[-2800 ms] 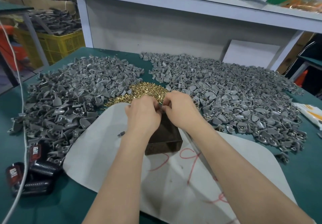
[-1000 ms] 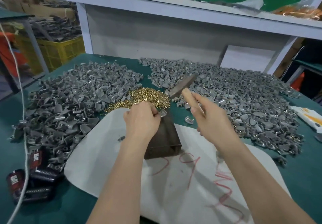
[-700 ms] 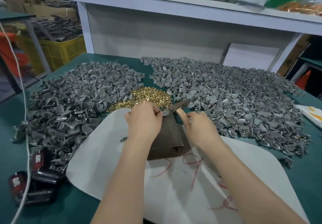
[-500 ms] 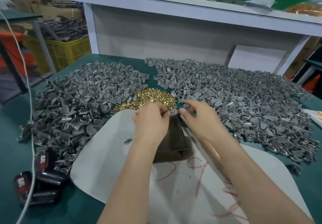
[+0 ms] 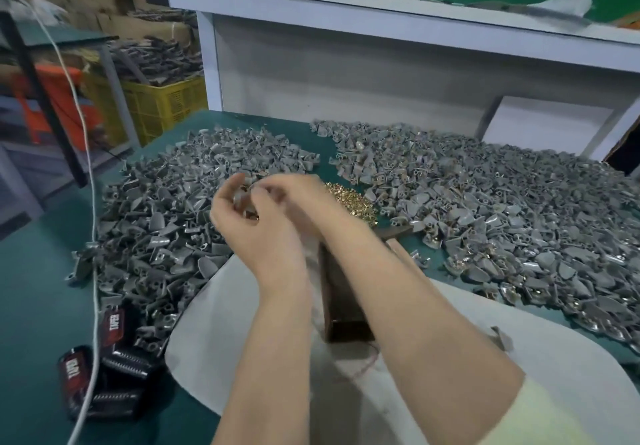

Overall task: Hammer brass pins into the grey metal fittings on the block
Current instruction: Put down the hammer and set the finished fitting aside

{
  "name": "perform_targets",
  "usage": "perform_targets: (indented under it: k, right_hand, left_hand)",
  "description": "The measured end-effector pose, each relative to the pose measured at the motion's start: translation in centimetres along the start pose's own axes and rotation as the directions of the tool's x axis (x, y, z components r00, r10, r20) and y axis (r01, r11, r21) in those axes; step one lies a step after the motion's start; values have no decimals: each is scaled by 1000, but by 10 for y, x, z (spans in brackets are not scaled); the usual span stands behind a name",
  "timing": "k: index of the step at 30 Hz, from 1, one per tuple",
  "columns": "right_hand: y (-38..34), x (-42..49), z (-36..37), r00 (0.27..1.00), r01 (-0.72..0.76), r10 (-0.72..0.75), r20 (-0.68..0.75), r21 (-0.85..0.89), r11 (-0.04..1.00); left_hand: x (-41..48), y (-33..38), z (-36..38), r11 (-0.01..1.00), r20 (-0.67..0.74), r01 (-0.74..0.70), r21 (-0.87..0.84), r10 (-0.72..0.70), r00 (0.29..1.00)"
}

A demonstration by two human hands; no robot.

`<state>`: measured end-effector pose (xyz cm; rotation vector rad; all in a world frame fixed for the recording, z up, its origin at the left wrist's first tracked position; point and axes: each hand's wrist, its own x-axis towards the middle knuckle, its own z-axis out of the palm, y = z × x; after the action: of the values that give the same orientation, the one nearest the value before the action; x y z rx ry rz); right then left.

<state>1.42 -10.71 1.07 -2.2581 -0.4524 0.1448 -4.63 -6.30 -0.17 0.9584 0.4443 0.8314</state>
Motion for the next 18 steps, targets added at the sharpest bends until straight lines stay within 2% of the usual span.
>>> perform_targets:
  k: [1, 2, 5, 9, 14, 16, 18]
  right_hand:
    - [-6, 2, 17, 993, 20, -21, 119, 7, 1000]
    - [-11, 4, 30, 984, 5, -3, 176, -11, 1000]
    - [-12, 12, 53, 989, -7, 21, 148, -91, 996]
    - [-14, 16, 44, 994, 67, -39, 102, -288, 955]
    - [-6, 13, 5, 997, 78, -79, -15, -94, 993]
    - [4, 5, -16, 1000, 7, -4, -19, 140, 990]
    - [13, -9, -34, 998, -31, 46, -32, 372, 928]
  left_hand:
    - [2, 2, 0, 1000, -29, -30, -6, 30, 999]
    - [4, 4, 0, 998, -55, -60, -6, 59, 997]
    - [11, 6, -4, 994, -121, -112, -1, 111, 986]
    - [14, 2, -6, 998, -149, -47, -31, 42, 988]
    - [12, -5, -3, 1000, -63, 25, -7, -25, 998]
    - [9, -7, -2, 997, 37, 46, 54, -49, 998]
    - [6, -9, -1, 992, 161, 31, 119, -51, 986]
